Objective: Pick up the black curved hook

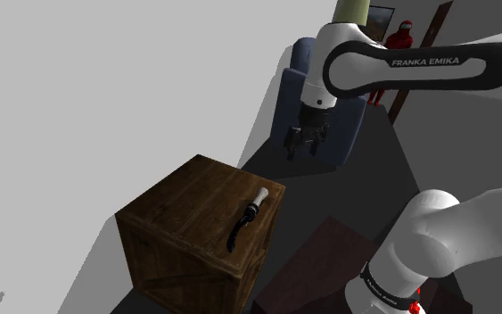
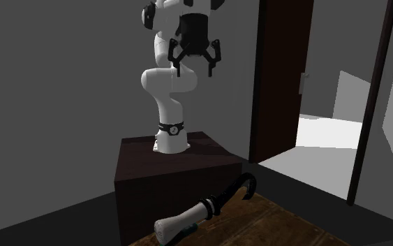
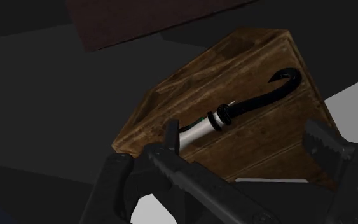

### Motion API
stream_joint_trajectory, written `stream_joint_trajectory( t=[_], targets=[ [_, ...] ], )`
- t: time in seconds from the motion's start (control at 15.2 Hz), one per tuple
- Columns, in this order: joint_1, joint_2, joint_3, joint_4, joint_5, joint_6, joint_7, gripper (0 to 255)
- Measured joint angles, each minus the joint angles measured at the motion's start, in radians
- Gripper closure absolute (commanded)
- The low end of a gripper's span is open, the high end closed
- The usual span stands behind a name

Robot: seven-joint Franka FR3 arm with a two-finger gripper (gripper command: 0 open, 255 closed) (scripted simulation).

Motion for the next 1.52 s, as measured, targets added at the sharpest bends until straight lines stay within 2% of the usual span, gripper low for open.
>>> stream_joint_trajectory(
  t=[0.66,1.19,1.52],
  targets=[
    [-0.051,0.291,0.092,-0.093,0.045,0.366,0.269,0],
    [-0.091,0.612,0.140,-0.041,0.021,0.624,0.505,0],
    [-0.101,0.837,0.128,0.025,-0.029,0.771,0.656,0]
  ],
)
